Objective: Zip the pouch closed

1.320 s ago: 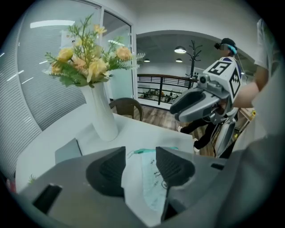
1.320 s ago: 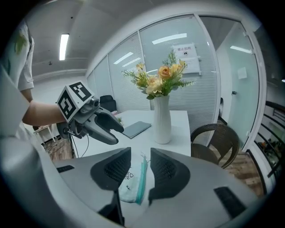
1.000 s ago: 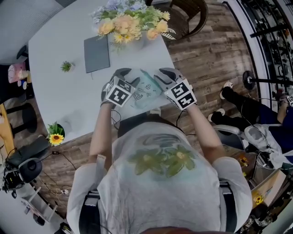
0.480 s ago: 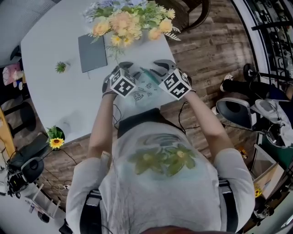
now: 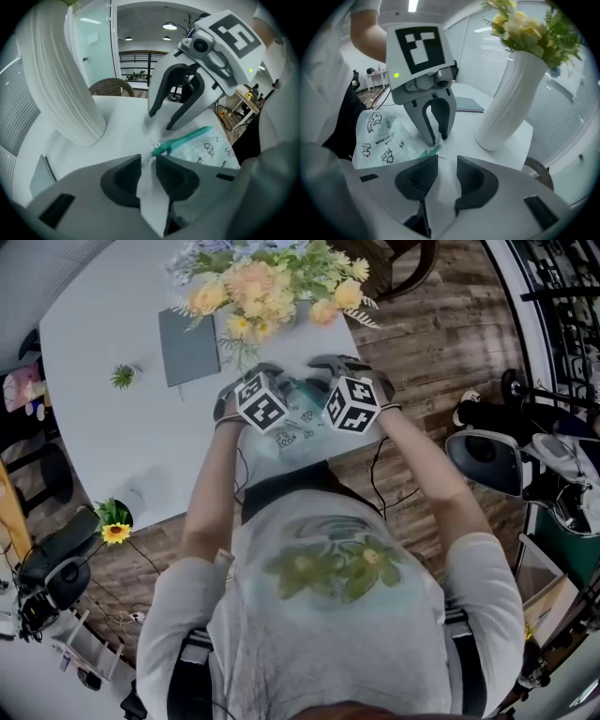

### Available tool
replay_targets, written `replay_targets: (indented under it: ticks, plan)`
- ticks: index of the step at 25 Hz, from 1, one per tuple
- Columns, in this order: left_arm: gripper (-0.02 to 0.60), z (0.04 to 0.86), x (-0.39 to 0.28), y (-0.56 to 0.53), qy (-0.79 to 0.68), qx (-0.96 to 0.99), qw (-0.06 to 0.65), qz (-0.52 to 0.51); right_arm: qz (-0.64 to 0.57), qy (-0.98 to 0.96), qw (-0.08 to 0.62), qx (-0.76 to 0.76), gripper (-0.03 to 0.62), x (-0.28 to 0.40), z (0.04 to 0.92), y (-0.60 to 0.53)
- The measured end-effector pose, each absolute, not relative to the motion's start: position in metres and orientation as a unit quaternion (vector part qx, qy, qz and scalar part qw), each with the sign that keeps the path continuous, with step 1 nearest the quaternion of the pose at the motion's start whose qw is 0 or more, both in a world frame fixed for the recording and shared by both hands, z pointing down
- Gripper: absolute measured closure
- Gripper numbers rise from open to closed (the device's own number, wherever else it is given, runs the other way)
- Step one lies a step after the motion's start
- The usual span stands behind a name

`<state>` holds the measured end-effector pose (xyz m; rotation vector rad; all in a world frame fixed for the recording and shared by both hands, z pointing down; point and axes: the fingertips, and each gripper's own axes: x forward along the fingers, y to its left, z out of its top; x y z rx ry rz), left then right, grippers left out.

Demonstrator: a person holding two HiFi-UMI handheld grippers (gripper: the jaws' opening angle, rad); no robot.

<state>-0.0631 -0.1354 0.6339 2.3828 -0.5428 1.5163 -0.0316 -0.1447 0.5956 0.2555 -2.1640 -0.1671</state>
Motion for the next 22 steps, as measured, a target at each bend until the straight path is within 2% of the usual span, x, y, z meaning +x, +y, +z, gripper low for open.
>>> replay_targets:
  ticks: [2,3,13,22]
  plan:
    - [0.515,0.642,-0.064,-0.136,-0.185,0.816,0.137,0.53,-0.098,-0.87,0.476,0.08,0.457,-0.033,0.603,-0.142]
    - [0.518,0.644,-0.064,-0.137,-0.183,0.815,0.136,0.533,-0.108,-0.867,0.482,0.071,0.457,-0.034,0.606,-0.141]
    - [0.52,0.639,-0.066,-0.144,-0.182,0.814,0.13,0.536,-0.214,-0.824,0.524,-0.02,0.457,-0.047,0.626,-0.142]
    - [0.531,0.642,-0.065,-0.142,-0.188,0.806,0.151,0.54,-0.242,-0.806,0.536,-0.065,0.493,-0.049,0.633,-0.141]
